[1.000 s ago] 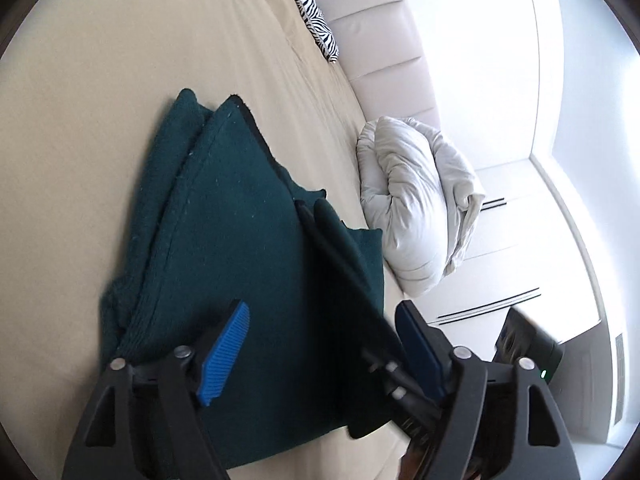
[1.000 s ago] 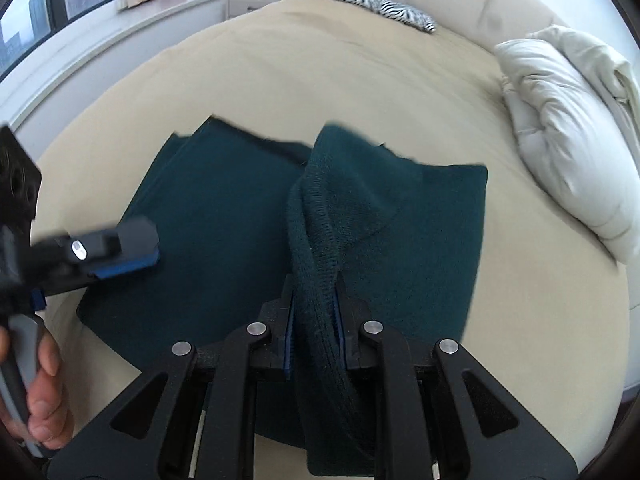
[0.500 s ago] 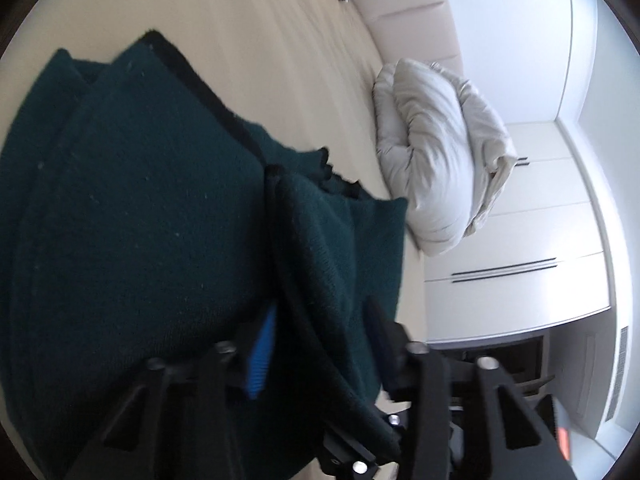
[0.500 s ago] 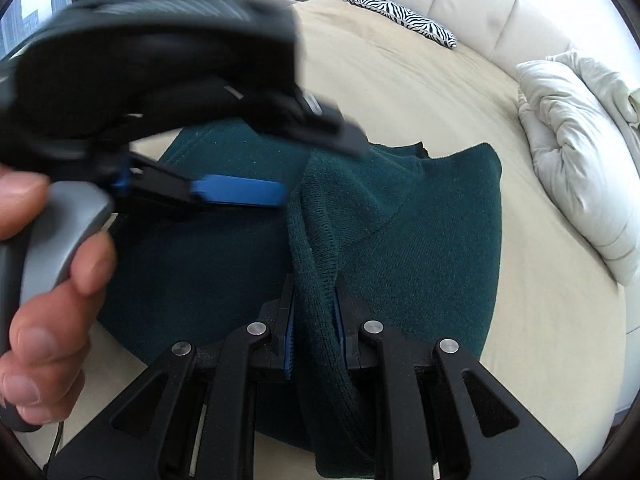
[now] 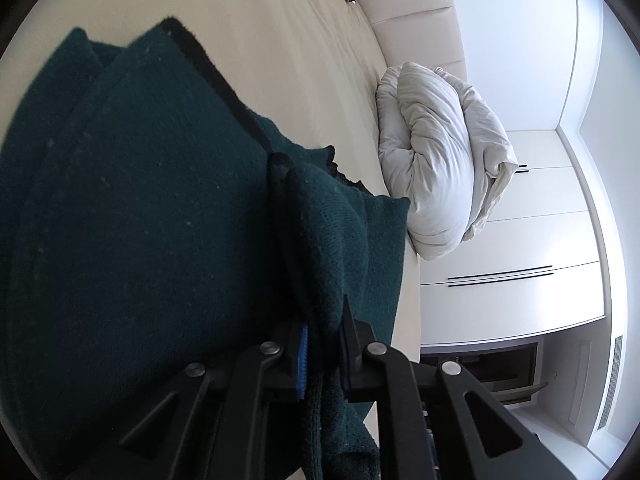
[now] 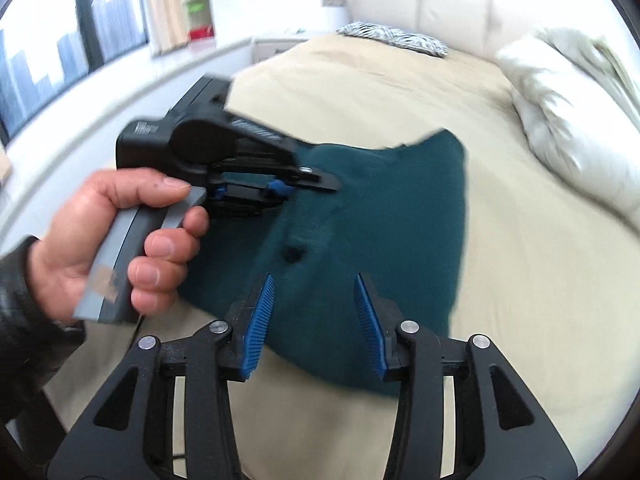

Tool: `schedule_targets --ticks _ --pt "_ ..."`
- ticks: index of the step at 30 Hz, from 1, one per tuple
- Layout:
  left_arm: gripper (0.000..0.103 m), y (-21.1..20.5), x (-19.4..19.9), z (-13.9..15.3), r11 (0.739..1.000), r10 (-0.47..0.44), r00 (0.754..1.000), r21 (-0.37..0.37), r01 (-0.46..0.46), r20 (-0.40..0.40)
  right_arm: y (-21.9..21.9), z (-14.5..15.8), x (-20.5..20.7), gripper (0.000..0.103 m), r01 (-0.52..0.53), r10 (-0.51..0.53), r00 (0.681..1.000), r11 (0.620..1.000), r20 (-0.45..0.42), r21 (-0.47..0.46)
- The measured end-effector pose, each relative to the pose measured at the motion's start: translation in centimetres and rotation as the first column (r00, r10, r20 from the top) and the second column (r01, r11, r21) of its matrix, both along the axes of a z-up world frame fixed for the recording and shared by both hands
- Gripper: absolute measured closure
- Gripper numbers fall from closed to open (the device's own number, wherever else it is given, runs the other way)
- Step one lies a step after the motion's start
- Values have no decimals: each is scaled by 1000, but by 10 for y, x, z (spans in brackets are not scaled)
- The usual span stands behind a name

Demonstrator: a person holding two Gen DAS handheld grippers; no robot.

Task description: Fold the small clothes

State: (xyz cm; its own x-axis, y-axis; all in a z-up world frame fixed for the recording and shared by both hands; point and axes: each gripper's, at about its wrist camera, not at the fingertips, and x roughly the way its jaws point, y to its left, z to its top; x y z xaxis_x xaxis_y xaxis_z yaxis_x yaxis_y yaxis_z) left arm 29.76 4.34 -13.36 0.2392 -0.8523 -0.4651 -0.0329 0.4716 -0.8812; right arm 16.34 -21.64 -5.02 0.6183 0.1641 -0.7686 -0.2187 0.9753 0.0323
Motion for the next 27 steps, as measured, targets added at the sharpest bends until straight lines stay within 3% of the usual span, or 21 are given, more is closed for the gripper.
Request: schedule_targets --ticks 5,11,18,27 --pt "90 27 -1 9 999 25 1000 25 -26 15 -76 -2 -2 63 147 -149 989 975 -1 167" --pt "90 72 2 18 996 79 997 31 -79 26 -111 -45 14 63 187 -177 982 962 -63 199" --pt "90 105 7 24 994 89 995 60 -92 38 -107 -74 35 63 132 -123 991 974 -60 184" --pt "90 125 6 -2 990 140 990 37 -139 0 -73 -83 42 61 52 -43 997 987 -60 151"
